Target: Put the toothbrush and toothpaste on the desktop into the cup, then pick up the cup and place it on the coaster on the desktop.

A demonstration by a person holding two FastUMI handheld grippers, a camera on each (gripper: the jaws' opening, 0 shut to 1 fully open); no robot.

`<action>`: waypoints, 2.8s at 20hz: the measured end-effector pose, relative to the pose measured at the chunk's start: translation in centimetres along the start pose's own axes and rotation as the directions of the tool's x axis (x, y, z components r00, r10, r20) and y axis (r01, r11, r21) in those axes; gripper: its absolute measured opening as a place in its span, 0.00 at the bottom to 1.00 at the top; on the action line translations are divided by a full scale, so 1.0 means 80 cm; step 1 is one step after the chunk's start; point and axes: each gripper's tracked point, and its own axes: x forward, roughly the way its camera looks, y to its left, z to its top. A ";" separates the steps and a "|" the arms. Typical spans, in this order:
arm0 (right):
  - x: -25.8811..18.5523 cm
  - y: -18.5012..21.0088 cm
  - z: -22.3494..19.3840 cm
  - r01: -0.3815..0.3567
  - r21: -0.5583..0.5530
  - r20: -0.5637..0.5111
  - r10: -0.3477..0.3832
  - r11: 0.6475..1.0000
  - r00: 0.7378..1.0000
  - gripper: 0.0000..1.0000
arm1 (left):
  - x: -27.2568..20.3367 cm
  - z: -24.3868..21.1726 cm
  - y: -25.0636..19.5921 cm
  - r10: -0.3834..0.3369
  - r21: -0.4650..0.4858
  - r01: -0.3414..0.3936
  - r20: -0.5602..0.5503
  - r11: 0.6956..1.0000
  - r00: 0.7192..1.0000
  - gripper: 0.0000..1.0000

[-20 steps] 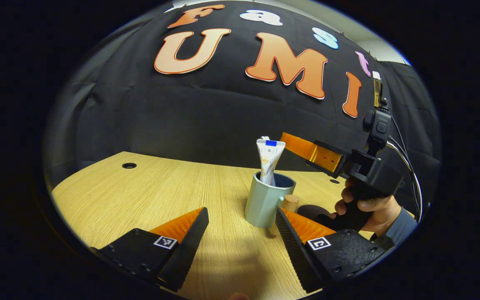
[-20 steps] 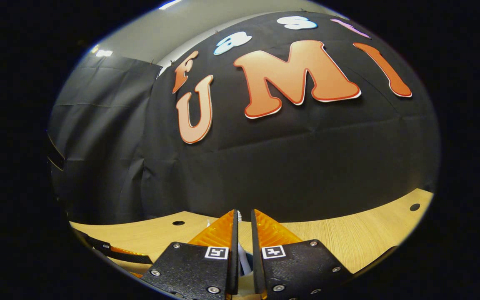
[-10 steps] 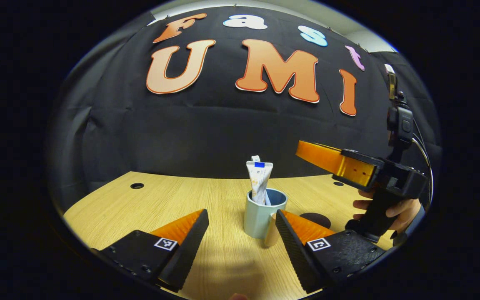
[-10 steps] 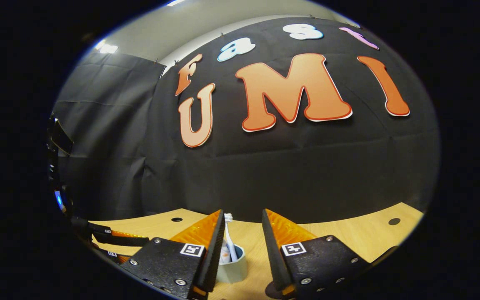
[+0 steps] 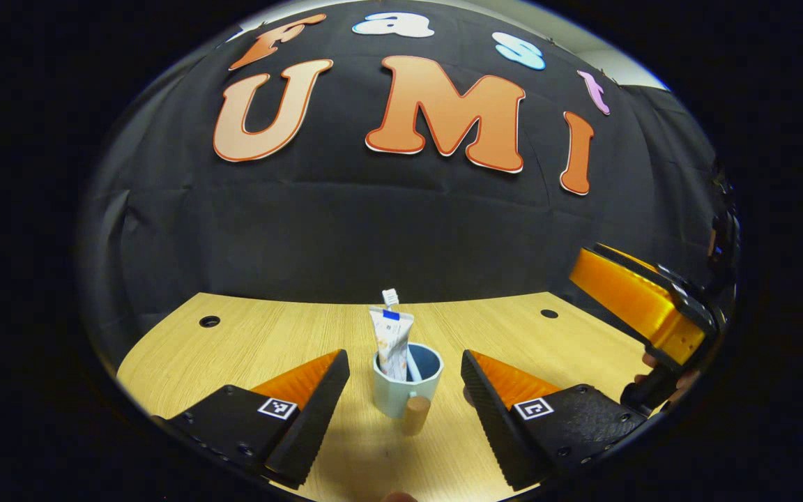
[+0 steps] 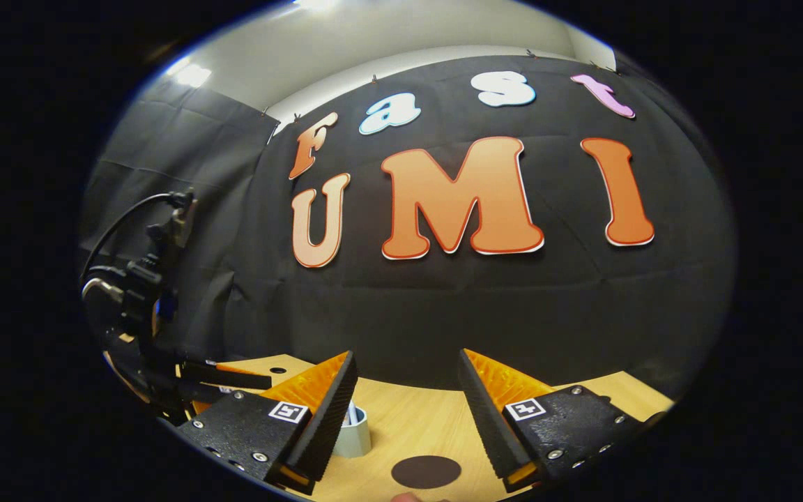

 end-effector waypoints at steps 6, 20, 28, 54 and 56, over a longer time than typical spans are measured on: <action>-0.047 -0.035 0.027 0.016 -0.057 -0.016 -0.017 0.998 1.000 0.89 | 0.021 0.016 -0.016 -0.002 -0.009 0.001 -0.142 1.000 0.990 0.96; -0.134 -0.076 0.075 0.074 -0.118 0.023 -0.072 0.990 0.997 0.96 | 0.070 -0.115 0.004 0.116 0.033 -0.121 -0.610 0.992 0.784 0.97; -0.155 -0.084 0.068 0.081 -0.106 0.015 -0.079 0.991 0.997 0.97 | 0.085 -0.147 -0.004 0.135 0.076 -0.116 -0.732 0.990 0.668 0.90; -0.190 -0.110 0.046 0.144 -0.105 -0.028 -0.147 0.984 0.989 0.97 | 0.109 -0.153 0.004 0.069 0.079 -0.024 -0.656 0.997 0.752 0.25; -0.196 -0.118 0.046 0.162 -0.113 -0.032 -0.167 0.980 0.985 0.97 | 0.110 -0.158 0.003 0.051 0.082 0.005 -0.661 0.997 0.748 0.25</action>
